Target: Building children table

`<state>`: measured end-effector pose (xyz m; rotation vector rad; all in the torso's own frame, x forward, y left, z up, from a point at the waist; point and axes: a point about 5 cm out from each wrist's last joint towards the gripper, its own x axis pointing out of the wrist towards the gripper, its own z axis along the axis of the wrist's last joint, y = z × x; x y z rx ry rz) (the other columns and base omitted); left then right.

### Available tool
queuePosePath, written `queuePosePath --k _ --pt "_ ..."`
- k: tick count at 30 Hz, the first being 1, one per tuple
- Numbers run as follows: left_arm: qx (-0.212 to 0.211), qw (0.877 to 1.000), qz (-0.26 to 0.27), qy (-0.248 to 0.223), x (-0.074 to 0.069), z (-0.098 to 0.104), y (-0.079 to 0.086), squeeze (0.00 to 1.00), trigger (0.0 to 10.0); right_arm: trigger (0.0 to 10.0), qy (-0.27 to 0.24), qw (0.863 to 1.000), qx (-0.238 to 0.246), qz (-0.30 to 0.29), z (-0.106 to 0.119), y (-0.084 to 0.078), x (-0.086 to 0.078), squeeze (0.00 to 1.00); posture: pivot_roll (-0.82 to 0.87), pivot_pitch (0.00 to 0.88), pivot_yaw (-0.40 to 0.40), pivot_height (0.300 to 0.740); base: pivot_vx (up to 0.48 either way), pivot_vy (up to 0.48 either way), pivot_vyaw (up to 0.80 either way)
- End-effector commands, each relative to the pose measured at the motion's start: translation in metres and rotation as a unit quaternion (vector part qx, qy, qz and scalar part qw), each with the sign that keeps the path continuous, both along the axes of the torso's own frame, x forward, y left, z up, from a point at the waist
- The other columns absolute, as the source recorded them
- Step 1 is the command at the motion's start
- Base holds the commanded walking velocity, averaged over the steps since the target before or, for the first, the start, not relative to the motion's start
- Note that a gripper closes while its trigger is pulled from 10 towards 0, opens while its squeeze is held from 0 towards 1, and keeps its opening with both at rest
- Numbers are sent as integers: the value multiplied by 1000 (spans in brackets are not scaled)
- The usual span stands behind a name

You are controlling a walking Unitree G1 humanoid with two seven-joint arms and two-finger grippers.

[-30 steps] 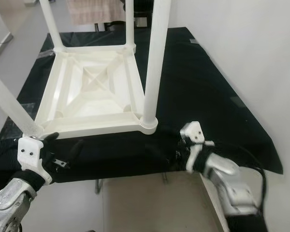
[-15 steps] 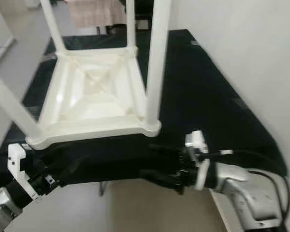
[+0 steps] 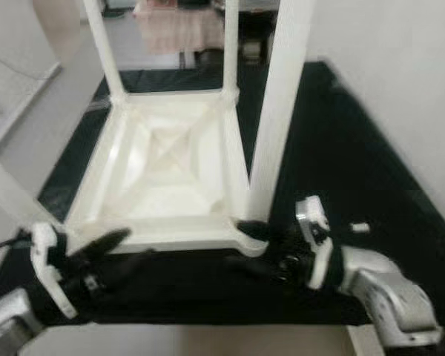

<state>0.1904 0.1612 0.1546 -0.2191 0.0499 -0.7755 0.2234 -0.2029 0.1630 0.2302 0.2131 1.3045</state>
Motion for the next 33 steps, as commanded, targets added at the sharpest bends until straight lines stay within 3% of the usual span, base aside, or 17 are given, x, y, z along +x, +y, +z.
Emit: queuePosePath --k 1,12,17,18,19,23,27,29,33 --pt "24 999 14 25 -2 -12 5 0 10000 10000 -4 1000 7 5 3 2 -2 0 81 95 -3 740 0 0 0" --pt "72 995 14 64 -16 -36 -8 0 10000 10000 16 1000 -11 25 -3 2 -9 0 83 94 1 740 0 0 0" --pt "95 992 56 58 -16 -40 -3 0 10000 10000 23 999 -25 31 -6 1 -10 0 85 94 0 740 0 0 0" --pt "104 989 96 47 -15 -39 3 0 10000 10000 24 999 -37 28 -9 -1 -9 0 95 96 8 740 0 0 0" --pt "104 989 96 47 -15 -39 3 0 10000 10000 24 999 -37 28 -9 -1 -9 0 95 96 8 740 0 0 0" --pt "129 962 241 4 -19 -30 21 0 10000 10000 24 998 -65 12 -14 -7 -7 0 100 99 16 740 0 0 0" --pt "143 950 276 -18 -28 -25 25 0 10000 10000 25 997 -67 8 -15 -9 -6 0 113 106 13 740 0 0 0" --pt "143 950 276 -18 -28 -25 25 0 10000 10000 25 997 -67 8 -15 -9 -6 0 113 106 13 740 0 0 0" --pt "155 936 312 -42 -28 -20 31 0 10000 10000 22 997 -70 10 -15 -8 -3 0 115 107 6 740 0 0 0"
